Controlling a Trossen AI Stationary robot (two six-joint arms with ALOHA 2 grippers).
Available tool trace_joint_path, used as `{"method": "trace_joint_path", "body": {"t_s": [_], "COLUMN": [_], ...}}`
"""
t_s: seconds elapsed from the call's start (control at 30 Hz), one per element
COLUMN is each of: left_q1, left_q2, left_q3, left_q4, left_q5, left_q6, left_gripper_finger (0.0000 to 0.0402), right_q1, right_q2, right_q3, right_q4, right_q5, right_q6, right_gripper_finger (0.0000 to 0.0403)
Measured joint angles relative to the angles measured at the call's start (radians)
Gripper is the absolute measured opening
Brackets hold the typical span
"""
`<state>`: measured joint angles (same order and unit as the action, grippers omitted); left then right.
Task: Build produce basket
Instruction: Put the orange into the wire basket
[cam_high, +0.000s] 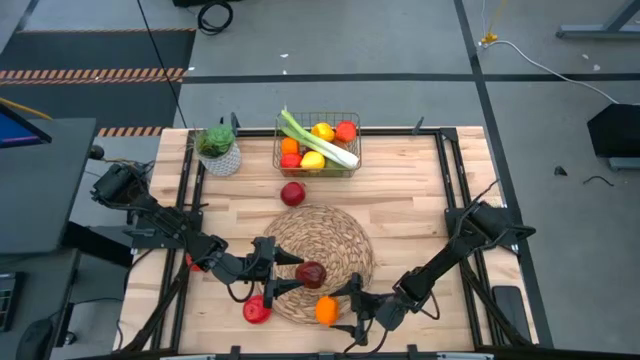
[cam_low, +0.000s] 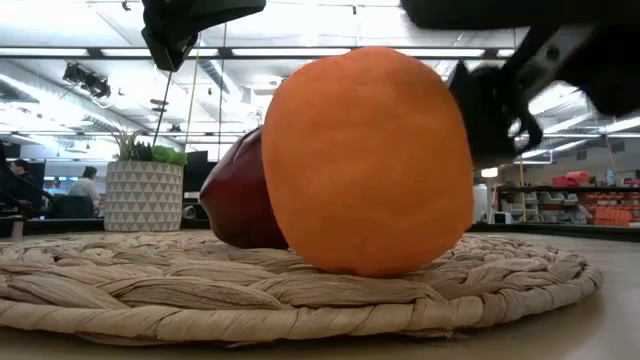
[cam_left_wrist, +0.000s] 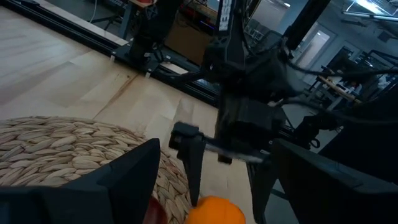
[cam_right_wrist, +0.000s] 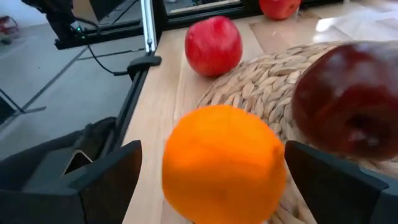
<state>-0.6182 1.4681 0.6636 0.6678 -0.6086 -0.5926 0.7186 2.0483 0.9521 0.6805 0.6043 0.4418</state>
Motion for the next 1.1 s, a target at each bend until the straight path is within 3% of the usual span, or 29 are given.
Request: {"method": "trace_joint_path", "body": {"t_s": [0.53, 0.9, 1.1], "left_q1": [-0.003, -0.003, 0.005], "left_q2": [0.0, 0.0, 0.0], "left_q3": [0.0, 0.0, 0.0], "left_q4": [-0.007, -0.007, 0.052], "left_q5": [0.0, 0.0, 0.001], "left_q6": [-0.006, 0.044, 0.084], "left_gripper_finger": [0.0314, 0.0314, 0.0314], "right_q1": [-0.054, -0.051, -0.045], "right_q2": [0.209, 0.11, 0.002], "right_q3": [0.18, 0.178, 0.178], "right_q4": [-0.029, -0.165, -0.335], "right_q5": [-0.058, -0.053, -0.042], "right_q6": [-0.053, -0.075, -0.093], "right_gripper_finger": [0.0397, 0.0321, 0.0321]}}
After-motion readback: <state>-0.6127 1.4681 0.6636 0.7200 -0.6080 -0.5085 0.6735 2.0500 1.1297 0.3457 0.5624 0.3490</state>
